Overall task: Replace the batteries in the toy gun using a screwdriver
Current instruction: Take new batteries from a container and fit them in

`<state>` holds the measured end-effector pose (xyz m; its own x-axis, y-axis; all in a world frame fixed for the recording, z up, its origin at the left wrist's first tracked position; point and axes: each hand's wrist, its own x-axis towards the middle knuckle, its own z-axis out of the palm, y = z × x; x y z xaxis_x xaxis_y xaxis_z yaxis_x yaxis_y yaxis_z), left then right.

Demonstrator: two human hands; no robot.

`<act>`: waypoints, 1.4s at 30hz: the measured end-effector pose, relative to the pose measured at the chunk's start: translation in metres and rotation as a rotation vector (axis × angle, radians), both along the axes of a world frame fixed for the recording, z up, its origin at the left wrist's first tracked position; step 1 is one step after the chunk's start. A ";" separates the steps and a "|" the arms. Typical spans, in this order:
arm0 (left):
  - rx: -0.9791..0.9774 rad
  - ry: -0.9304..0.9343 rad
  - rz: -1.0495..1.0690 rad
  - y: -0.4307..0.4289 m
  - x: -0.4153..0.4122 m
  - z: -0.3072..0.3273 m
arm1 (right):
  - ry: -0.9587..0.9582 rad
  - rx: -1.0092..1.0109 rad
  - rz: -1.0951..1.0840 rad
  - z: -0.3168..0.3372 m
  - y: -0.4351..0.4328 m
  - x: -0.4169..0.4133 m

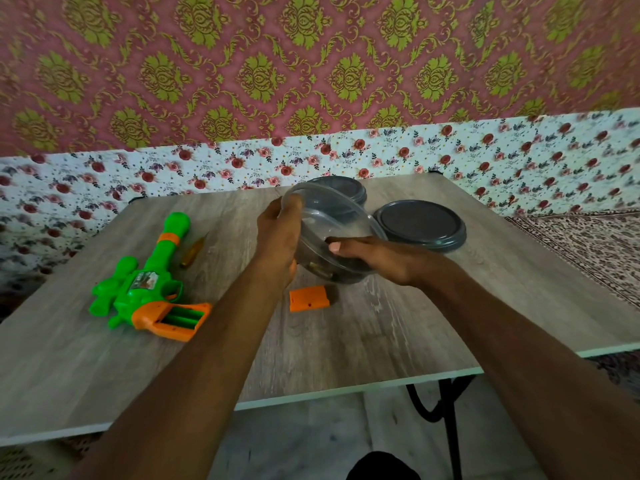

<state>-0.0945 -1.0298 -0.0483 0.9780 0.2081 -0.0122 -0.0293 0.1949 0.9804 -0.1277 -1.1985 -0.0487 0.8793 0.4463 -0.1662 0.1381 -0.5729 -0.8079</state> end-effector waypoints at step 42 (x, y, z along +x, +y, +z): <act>-0.102 0.186 0.032 -0.005 -0.003 0.004 | -0.510 -0.071 0.090 -0.005 0.009 0.006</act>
<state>-0.0978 -1.0348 -0.0443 0.9497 0.2278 -0.2148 0.1429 0.2952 0.9447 -0.1213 -1.1894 -0.0533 0.8152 0.5266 0.2410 0.5551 -0.5917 -0.5845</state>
